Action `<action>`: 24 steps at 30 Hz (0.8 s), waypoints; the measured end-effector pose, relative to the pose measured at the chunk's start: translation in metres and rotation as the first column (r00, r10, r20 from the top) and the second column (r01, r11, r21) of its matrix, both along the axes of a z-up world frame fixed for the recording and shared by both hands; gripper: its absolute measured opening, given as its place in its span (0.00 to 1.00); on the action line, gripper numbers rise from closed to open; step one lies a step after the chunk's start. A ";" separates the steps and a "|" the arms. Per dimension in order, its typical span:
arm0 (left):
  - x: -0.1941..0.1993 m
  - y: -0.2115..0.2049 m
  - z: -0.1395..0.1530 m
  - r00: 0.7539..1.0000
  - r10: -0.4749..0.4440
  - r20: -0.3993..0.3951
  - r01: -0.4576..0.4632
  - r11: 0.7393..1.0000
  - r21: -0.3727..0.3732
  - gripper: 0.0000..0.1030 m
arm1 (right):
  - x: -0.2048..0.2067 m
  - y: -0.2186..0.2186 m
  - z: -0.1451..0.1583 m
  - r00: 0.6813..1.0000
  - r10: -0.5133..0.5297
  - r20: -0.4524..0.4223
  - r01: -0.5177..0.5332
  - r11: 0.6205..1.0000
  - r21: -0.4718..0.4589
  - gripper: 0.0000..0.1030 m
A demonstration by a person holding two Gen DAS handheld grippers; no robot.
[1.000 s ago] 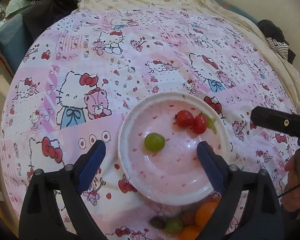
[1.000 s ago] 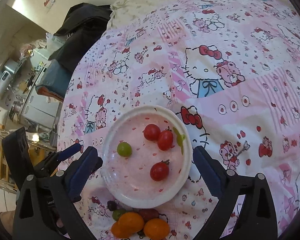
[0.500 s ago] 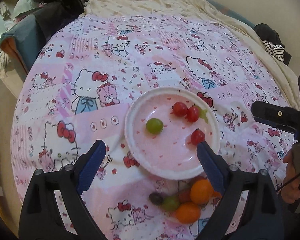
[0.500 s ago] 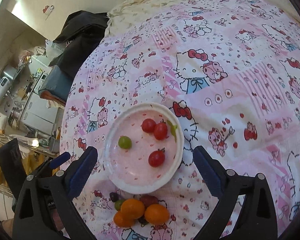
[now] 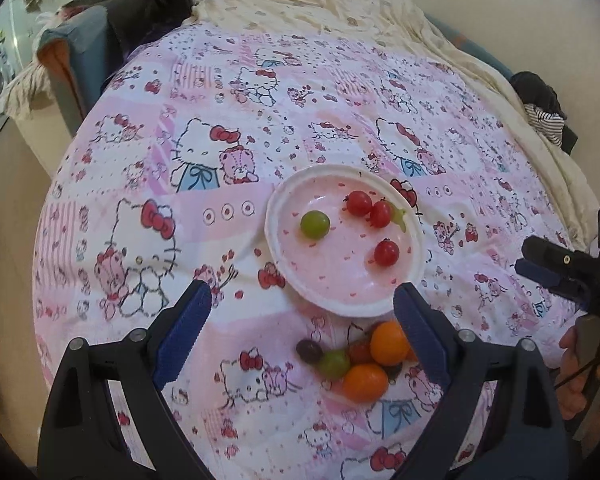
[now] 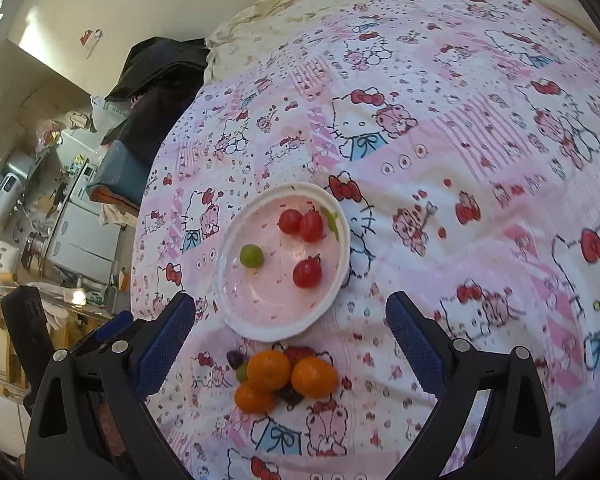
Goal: Organize fruits
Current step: 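Withdraw both grippers from the plate toward the fruit pile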
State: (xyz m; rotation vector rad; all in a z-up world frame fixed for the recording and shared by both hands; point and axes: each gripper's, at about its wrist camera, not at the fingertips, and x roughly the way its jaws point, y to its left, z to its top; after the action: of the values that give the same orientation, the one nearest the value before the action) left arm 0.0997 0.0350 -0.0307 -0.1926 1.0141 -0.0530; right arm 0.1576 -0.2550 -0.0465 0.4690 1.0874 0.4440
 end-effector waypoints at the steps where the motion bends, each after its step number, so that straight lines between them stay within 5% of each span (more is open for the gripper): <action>1: -0.004 0.001 0.000 1.000 0.003 0.001 -0.003 1.000 0.001 0.88 | -0.004 -0.002 0.000 1.000 -0.003 -0.004 0.003 1.000 0.007 0.96; 8: -0.022 0.004 -0.011 0.999 0.024 -0.028 -0.024 1.000 -0.003 0.88 | -0.023 -0.016 -0.015 0.996 -0.038 -0.080 0.043 0.997 0.063 0.96; 16: -0.038 -0.043 -0.050 0.979 -0.145 -0.140 0.148 0.989 0.008 0.87 | -0.030 -0.018 -0.027 0.992 -0.042 -0.115 0.045 0.999 0.026 0.96; 20: -0.040 -0.077 -0.071 0.952 -0.245 -0.185 0.259 0.964 0.056 0.69 | -0.032 -0.017 -0.029 0.993 -0.028 -0.116 0.027 1.000 -0.003 0.96; 24: -0.034 -0.092 -0.087 0.940 -0.255 -0.227 0.280 0.956 0.085 0.63 | -0.034 -0.020 -0.028 0.994 -0.024 -0.105 0.021 0.999 -0.023 0.96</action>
State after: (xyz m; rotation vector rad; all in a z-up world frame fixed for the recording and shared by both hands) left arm 0.0660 -0.0568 -0.1176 0.0499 1.2504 -0.2256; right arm 0.1235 -0.2755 -0.0744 0.4887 1.1862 0.3905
